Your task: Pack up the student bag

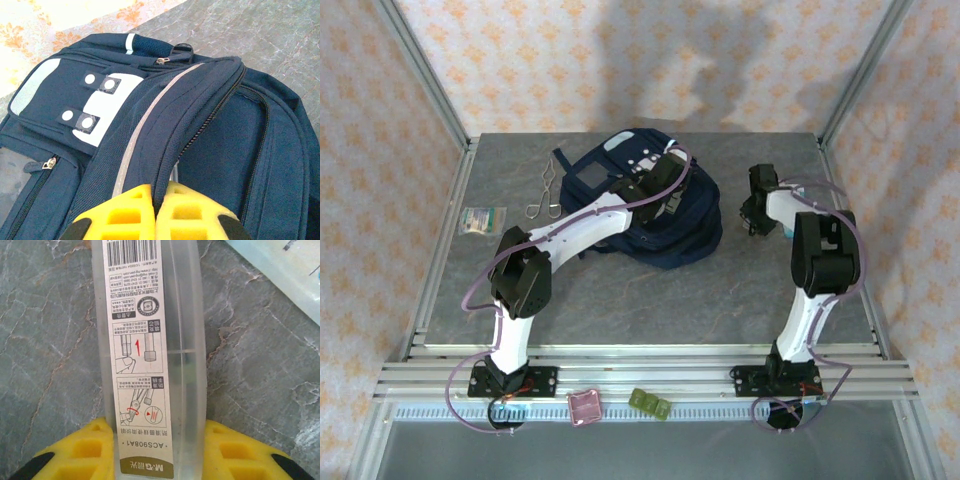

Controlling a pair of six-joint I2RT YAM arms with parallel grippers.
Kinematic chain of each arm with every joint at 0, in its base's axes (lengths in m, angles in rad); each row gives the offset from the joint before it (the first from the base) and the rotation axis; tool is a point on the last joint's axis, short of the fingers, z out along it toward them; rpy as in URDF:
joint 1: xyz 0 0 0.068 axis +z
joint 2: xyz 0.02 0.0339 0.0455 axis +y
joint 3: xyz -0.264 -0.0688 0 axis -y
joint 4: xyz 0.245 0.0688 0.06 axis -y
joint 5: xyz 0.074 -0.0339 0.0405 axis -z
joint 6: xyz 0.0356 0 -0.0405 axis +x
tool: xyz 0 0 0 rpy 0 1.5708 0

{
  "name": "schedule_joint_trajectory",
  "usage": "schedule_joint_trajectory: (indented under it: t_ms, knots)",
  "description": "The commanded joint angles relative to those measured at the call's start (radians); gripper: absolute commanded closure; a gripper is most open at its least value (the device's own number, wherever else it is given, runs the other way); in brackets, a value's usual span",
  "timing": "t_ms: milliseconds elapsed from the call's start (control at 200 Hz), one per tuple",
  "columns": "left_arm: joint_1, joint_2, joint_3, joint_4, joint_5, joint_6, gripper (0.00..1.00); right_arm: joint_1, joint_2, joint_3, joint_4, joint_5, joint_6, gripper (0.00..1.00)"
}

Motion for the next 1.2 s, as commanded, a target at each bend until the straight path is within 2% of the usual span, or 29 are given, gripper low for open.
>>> schedule_joint_trajectory:
  t_ms: [0,185,280,440,626,726,1036,1196]
  knots:
    - [0.011,-0.072,0.009,0.041,-0.019,-0.017,1.0,-0.002,-0.066,-0.071,-0.006,-0.03,-0.04,0.73]
    - [0.011,-0.072,0.019,0.043,-0.023,-0.013,1.0,-0.002,-0.26,-0.158,-0.013,-0.085,-0.085,0.73]
    - [0.011,-0.072,0.031,0.037,-0.017,-0.015,1.0,0.008,-0.379,-0.201,-0.007,-0.156,-0.127,0.74]
    - [0.011,-0.072,0.035,0.039,-0.017,-0.015,1.0,0.105,-0.507,-0.22,-0.026,-0.29,-0.238,0.72]
    - [0.012,-0.068,0.052,0.036,-0.017,-0.02,1.0,0.303,-0.49,-0.205,-0.011,-0.364,-0.297,0.72]
    - [0.011,-0.068,0.059,0.031,-0.011,-0.024,1.0,0.355,-0.446,-0.187,0.034,-0.43,-0.288,0.72]
    - [0.011,-0.071,0.061,0.022,0.007,-0.044,1.0,0.352,-0.196,0.022,0.065,-0.391,-0.19,0.69]
    - [0.011,-0.072,0.061,0.016,0.01,-0.046,1.0,0.342,-0.177,0.007,0.151,-0.41,-0.123,0.51]
